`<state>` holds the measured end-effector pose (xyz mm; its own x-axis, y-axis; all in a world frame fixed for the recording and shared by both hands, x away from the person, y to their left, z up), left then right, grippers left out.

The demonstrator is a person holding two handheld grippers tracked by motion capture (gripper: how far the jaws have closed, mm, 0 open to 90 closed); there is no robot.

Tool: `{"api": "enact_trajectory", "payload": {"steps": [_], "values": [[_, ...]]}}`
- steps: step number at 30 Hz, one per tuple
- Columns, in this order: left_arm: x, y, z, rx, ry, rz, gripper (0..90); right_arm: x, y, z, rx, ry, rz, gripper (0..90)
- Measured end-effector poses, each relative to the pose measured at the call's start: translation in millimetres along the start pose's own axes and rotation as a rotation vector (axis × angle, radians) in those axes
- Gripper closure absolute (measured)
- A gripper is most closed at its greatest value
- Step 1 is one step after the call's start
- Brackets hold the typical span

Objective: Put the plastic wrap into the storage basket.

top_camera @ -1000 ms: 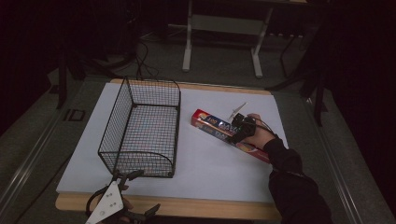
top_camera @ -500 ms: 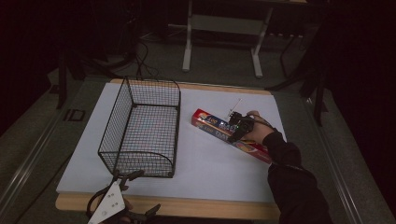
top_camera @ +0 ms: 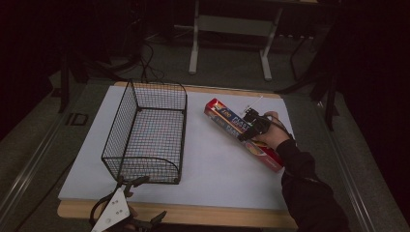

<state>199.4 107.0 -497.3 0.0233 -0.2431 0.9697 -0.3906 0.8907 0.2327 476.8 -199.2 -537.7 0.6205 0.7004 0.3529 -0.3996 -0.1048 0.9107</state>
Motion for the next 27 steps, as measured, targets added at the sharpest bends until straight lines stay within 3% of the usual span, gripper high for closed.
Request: {"api": "enact_trajectory", "payload": {"steps": [2,11,12,17,23,27], "values": [[0.3,0.1,0.1,0.001,0.001,0.002,0.2,-0.5,1.9,0.1,-0.028,-0.02,0.004,39.2],[0.3,-0.2,-0.1,0.002,0.002,0.003,0.2,11.1,21.8,-2.9,-0.002,-0.184,0.028,39.2],[0.3,-0.2,-0.1,0.002,0.002,0.003,0.2,11.1,21.8,-2.9,-0.002,-0.184,0.028,39.2],[0.1,-0.3,-0.5,0.003,0.003,0.003,0.2,30.5,43.3,-13.1,-0.011,-0.197,0.128,39.1],[0.1,-0.3,-1.1,0.007,0.002,0.002,0.2,47.2,55.9,-25.5,-0.005,-0.2,0.175,39.1],[0.3,0.3,-1.2,0.009,-0.001,0.003,0.1,63.3,66.1,-34.2,-0.03,-0.206,0.219,39.2]]}}
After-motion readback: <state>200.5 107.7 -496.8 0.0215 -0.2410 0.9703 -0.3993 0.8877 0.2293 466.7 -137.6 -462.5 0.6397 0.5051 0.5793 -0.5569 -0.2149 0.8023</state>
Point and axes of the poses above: each handheld gripper's, and its own axes: y roughly backward along the jaws, x roughly out of its top, z roughly to its right, the point moved 8 cm from there along -y, roughly forward along the jaws, and after that the axes turned 13 degrees about -x, right-handed, at the moved point
